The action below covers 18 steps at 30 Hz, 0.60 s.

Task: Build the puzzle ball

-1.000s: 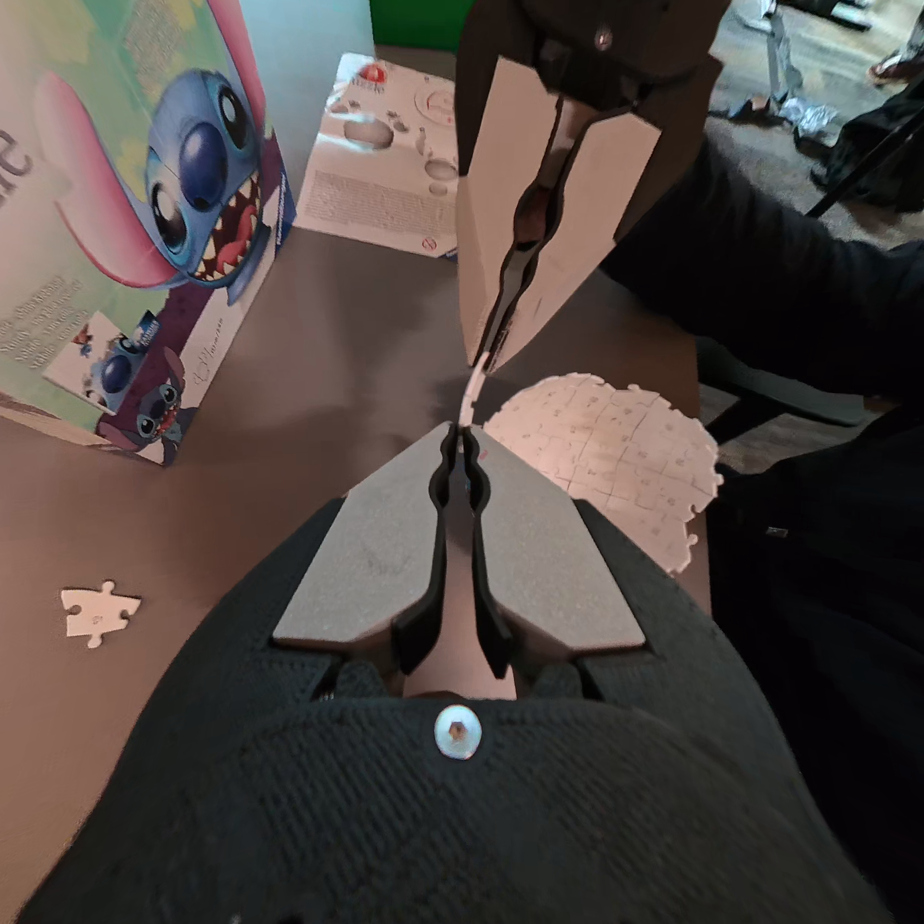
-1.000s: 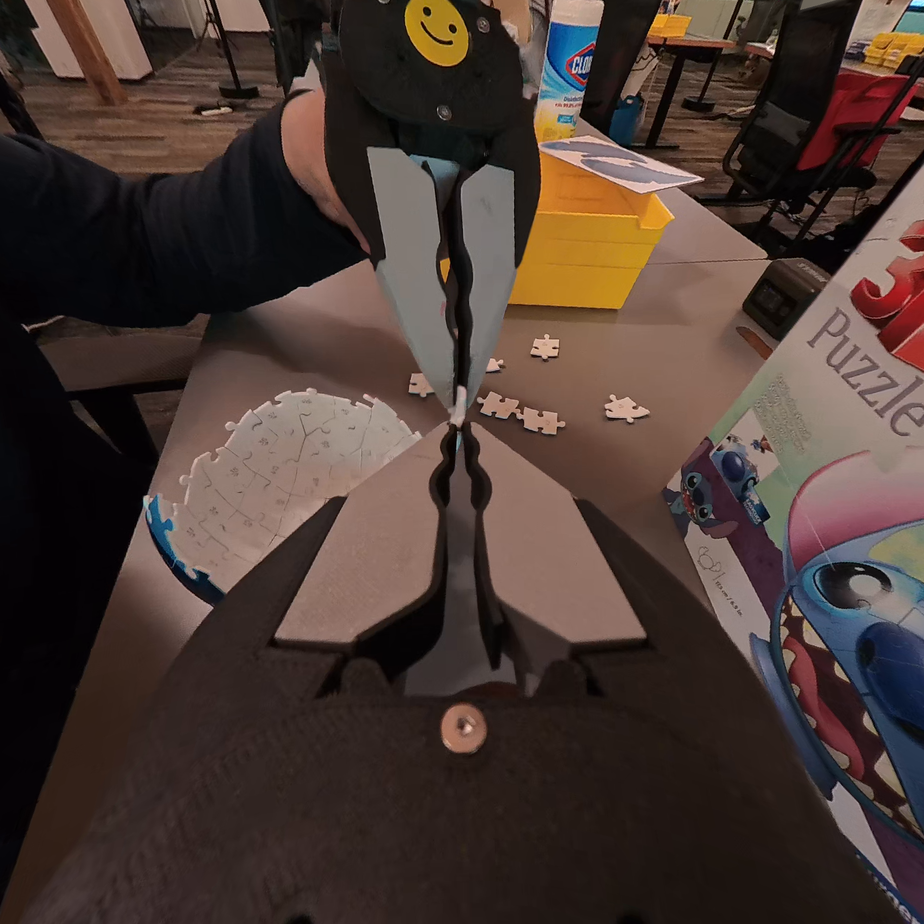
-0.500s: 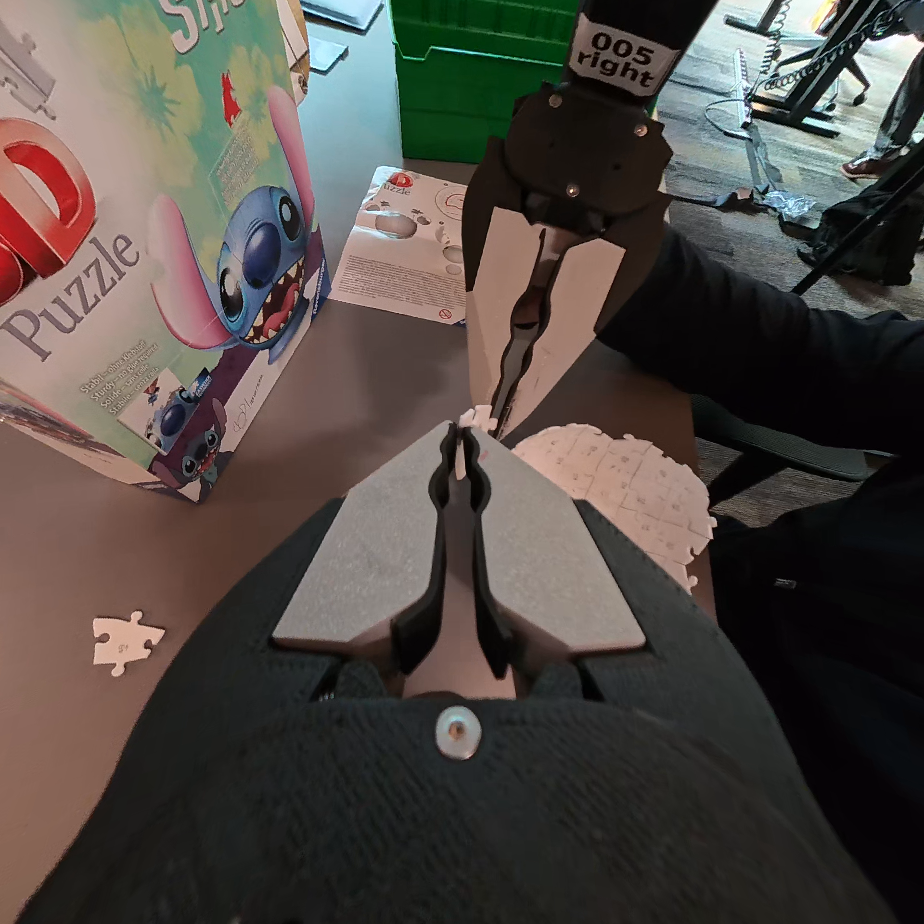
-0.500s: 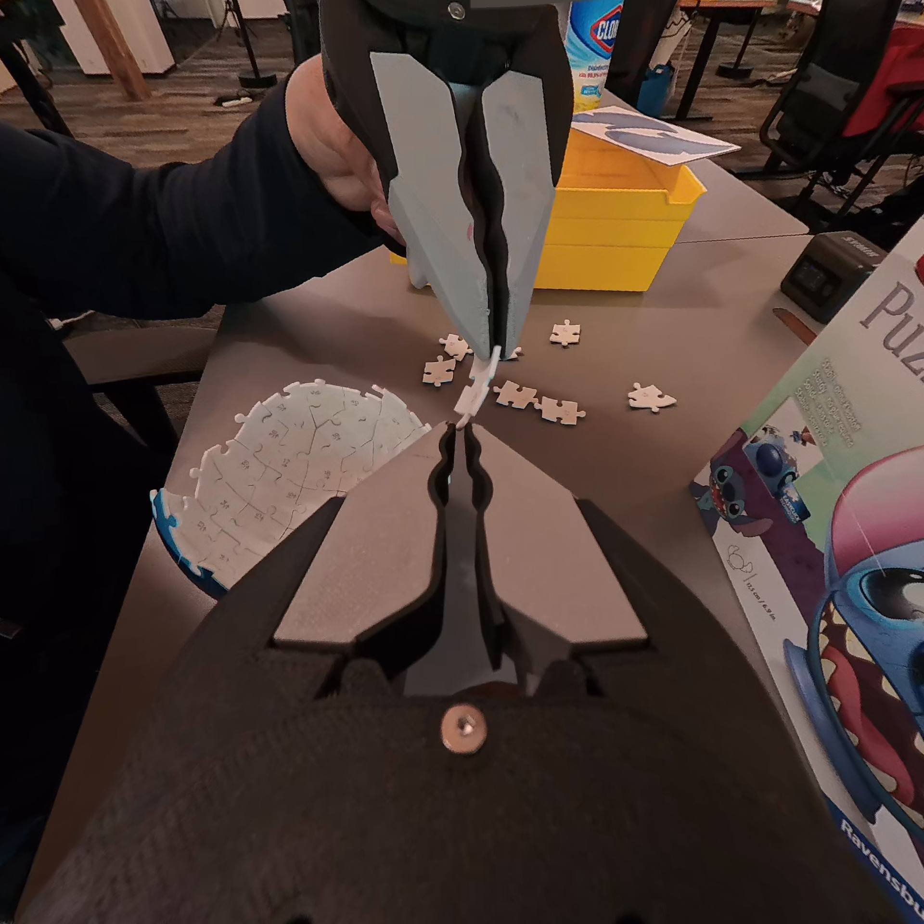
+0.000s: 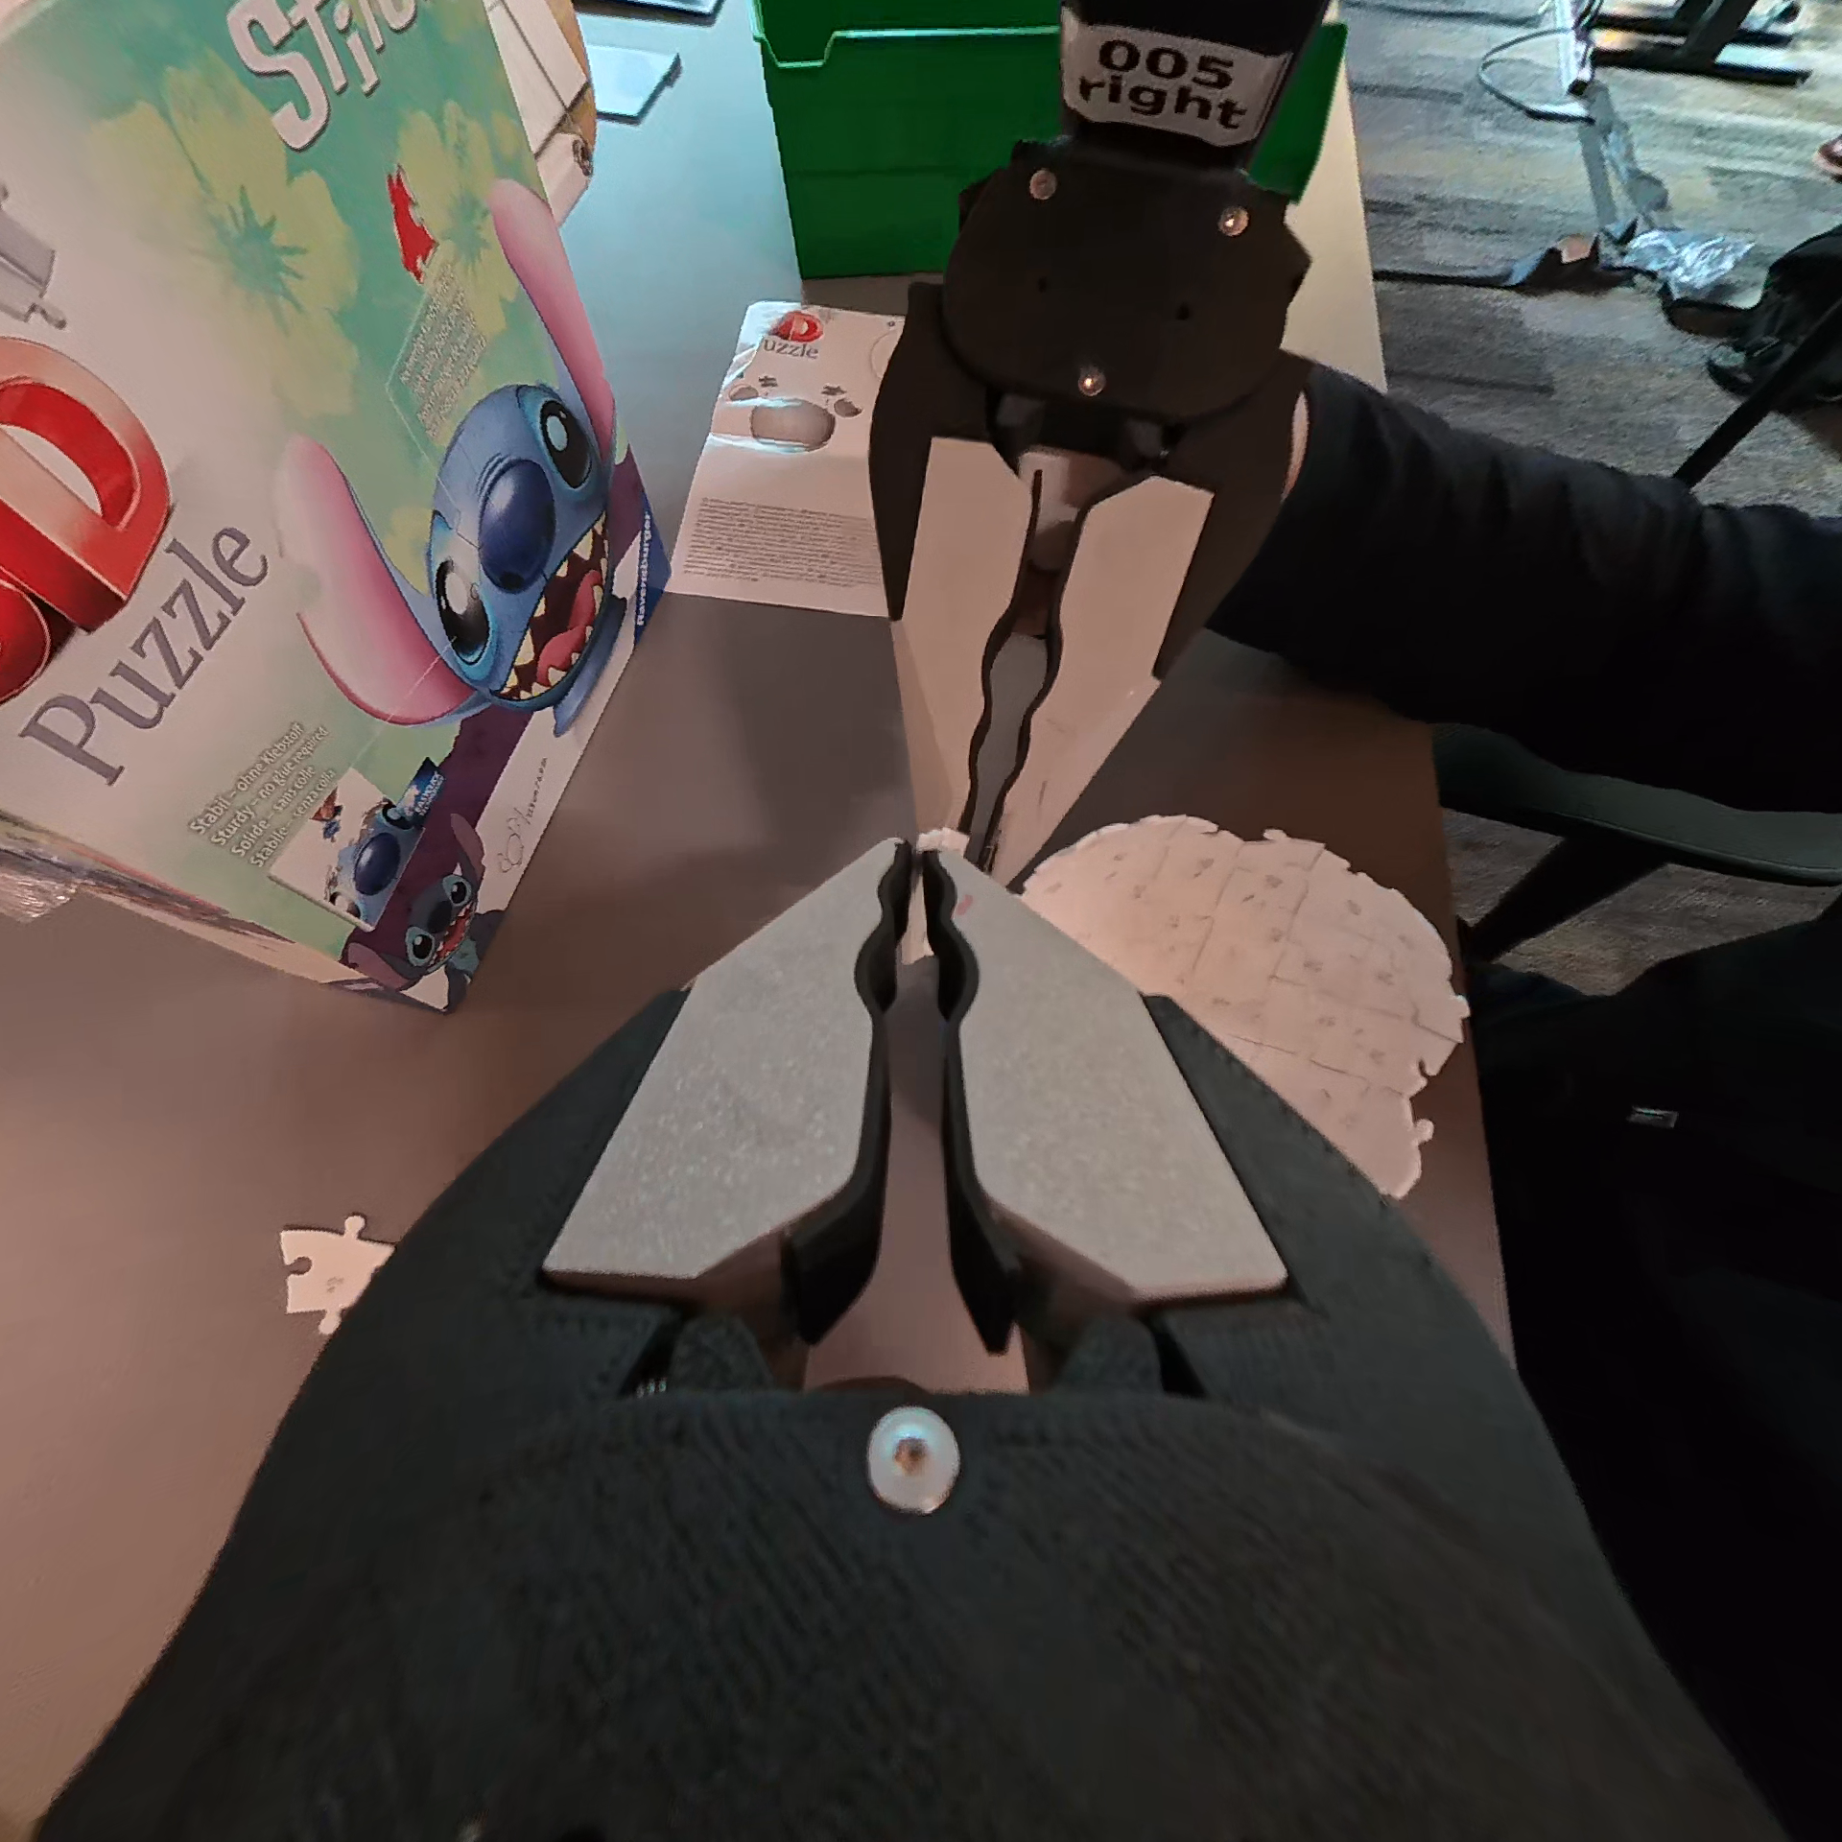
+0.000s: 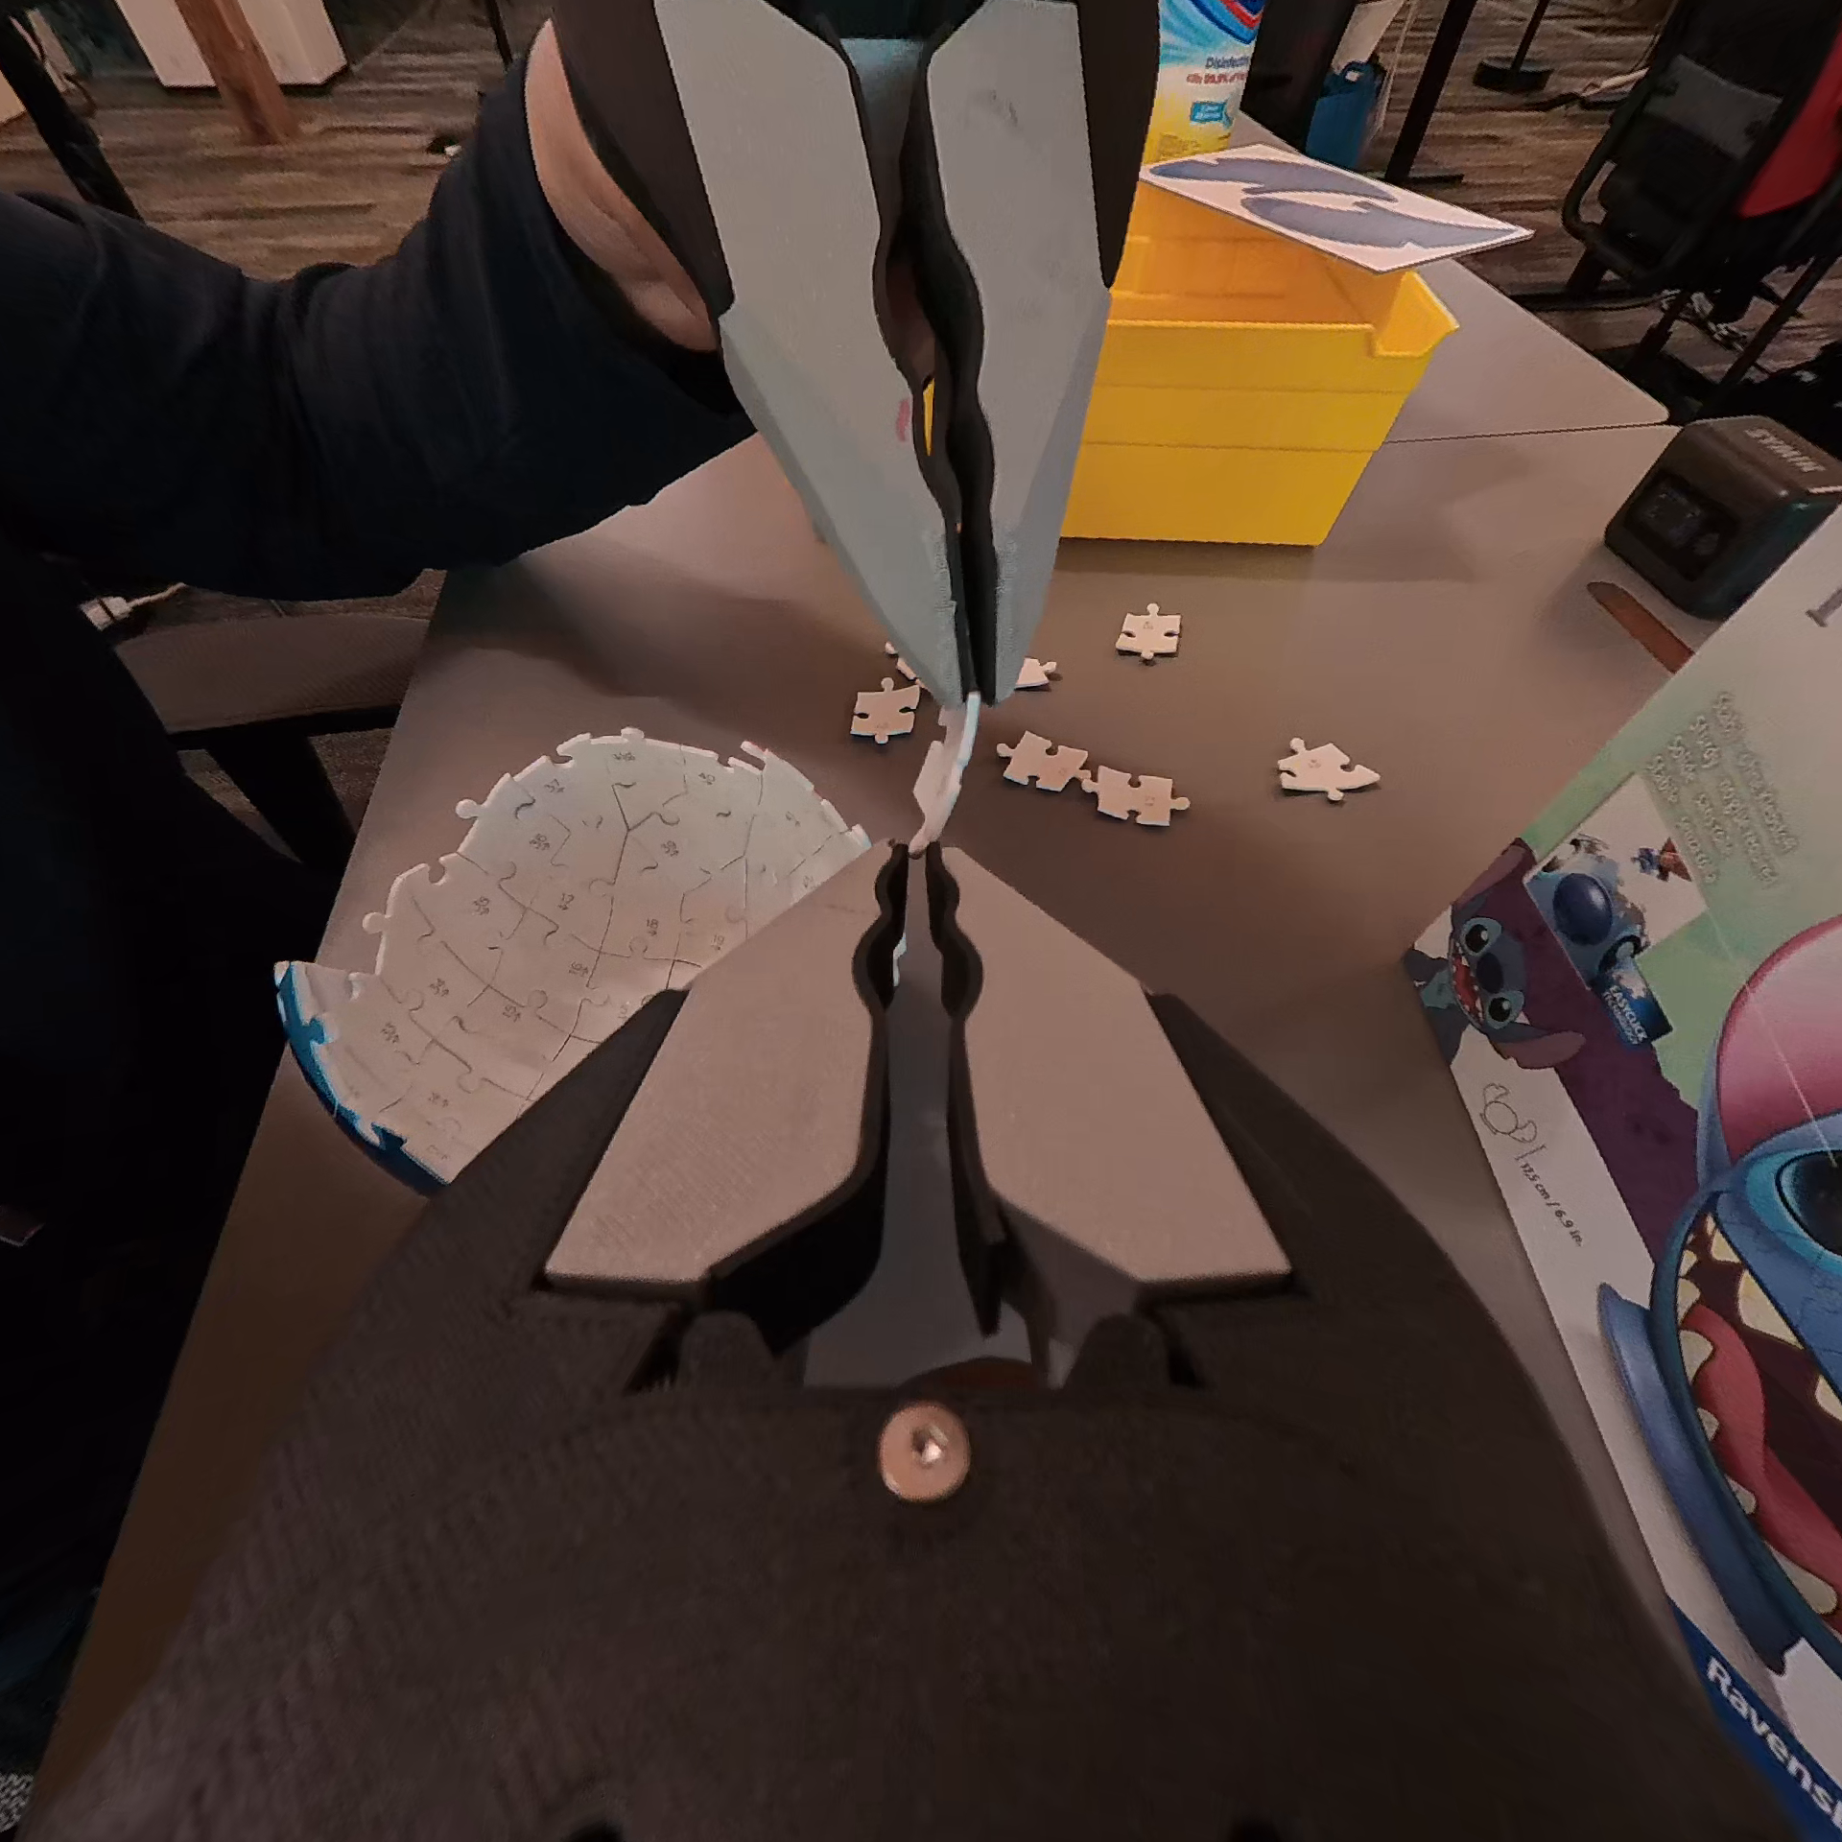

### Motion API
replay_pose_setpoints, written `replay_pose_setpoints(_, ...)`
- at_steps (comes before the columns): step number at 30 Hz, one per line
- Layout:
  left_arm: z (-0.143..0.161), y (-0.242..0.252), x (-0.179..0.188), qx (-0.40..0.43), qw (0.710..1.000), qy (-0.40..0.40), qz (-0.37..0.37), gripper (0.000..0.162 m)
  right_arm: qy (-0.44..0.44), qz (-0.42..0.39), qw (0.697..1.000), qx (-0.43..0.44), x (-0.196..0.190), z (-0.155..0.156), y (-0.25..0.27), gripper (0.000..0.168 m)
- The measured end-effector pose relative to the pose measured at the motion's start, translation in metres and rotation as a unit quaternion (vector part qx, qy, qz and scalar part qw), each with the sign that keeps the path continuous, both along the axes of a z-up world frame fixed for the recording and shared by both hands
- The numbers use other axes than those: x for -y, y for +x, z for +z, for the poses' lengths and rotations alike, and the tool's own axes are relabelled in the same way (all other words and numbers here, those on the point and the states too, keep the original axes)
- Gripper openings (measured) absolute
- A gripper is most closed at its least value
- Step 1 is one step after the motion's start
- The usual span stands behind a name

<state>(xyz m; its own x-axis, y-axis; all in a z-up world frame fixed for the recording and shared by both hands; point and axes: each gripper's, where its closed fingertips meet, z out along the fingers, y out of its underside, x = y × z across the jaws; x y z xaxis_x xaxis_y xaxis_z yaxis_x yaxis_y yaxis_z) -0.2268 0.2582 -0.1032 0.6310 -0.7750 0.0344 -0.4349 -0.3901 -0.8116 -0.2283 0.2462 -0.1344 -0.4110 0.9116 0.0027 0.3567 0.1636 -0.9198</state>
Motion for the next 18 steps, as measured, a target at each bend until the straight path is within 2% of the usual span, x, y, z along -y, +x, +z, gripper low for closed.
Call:
replay_pose_setpoints(1,-0.001,0.0,0.0,-0.008,1.0,0.001,0.0,0.0,0.002,0.001,1.0,0.002,0.0,-0.001,0.0,0.001)
replay_pose_setpoints(13,-0.007,-0.004,0.003,-0.05,0.999,0.003,-0.001,0.0,0.006,0.004,1.0,0.0,-0.001,0.004,0.006,0.02)
replay_pose_setpoints(18,-0.009,-0.004,0.003,-0.055,0.998,0.0,-0.005,0.0,-0.007,-0.011,0.999,-0.029,-0.007,0.017,0.007,0.02)
